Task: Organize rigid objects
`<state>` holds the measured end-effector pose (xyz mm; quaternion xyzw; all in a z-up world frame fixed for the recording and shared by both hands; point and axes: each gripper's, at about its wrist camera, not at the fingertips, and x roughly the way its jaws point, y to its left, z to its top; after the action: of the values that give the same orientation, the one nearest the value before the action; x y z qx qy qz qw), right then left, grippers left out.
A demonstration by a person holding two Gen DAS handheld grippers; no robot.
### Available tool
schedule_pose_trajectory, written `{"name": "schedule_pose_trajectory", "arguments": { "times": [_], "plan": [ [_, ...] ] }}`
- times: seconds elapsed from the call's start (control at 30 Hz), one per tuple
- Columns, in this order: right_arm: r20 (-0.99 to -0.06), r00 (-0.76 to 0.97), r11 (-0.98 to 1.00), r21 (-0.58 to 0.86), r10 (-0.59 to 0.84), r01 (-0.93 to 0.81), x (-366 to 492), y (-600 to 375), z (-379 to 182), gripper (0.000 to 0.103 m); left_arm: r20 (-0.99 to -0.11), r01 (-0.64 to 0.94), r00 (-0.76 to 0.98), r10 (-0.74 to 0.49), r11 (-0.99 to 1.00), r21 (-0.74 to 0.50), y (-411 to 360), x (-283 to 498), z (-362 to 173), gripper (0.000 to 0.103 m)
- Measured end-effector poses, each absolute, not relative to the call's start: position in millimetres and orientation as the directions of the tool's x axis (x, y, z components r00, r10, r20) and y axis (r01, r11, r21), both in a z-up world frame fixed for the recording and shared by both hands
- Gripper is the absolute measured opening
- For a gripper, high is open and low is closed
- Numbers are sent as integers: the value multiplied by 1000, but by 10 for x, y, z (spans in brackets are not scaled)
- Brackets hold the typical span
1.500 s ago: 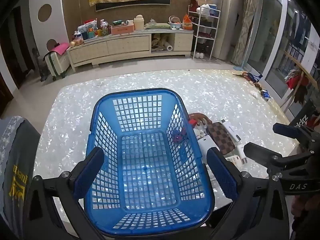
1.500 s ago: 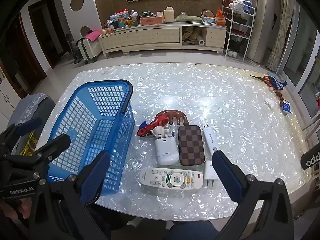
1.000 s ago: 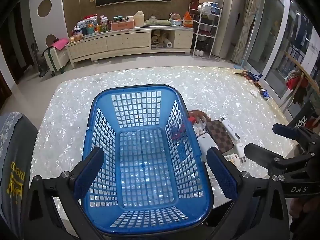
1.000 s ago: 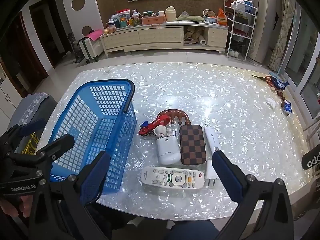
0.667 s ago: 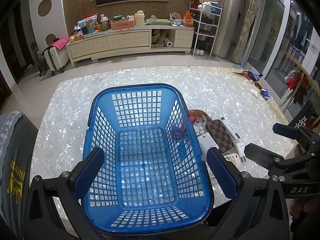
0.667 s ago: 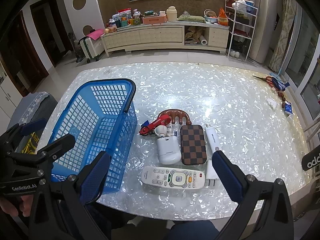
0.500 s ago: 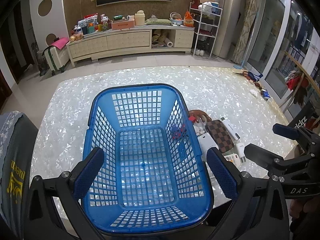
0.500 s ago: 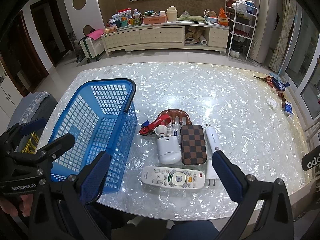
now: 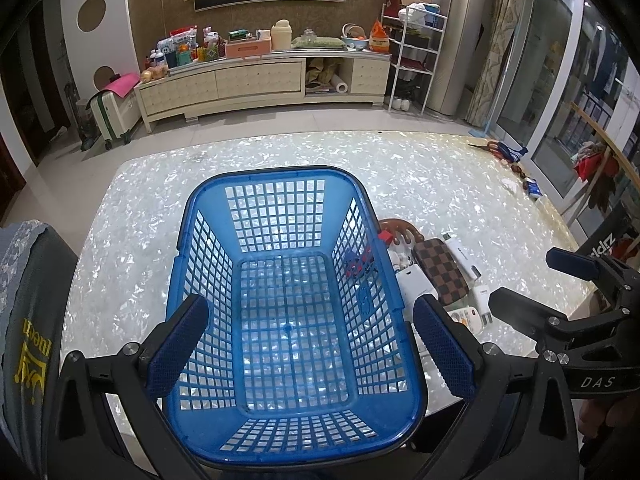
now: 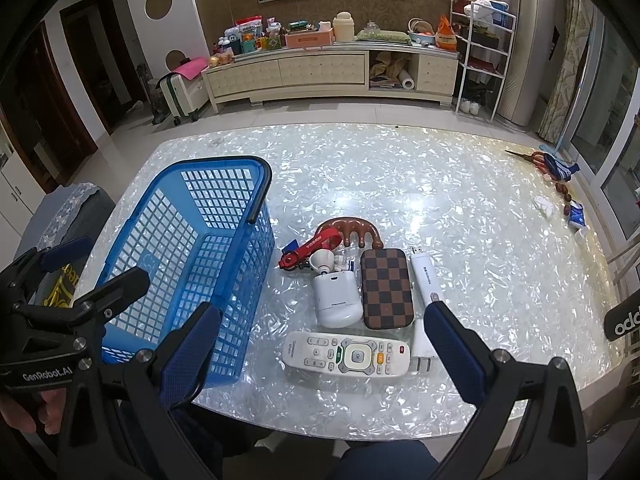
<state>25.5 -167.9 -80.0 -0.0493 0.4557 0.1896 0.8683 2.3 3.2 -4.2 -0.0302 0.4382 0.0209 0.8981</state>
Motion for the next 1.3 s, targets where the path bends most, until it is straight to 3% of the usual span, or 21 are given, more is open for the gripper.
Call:
{"name": "schedule_pose_trajectory", "arguments": {
  "times": [1.3],
  "plan": [
    [-809, 505, 924, 113, 299, -366, 262, -1716, -822, 103, -821, -43, 571, 17, 999, -9, 8, 26, -53, 102]
  ]
}}
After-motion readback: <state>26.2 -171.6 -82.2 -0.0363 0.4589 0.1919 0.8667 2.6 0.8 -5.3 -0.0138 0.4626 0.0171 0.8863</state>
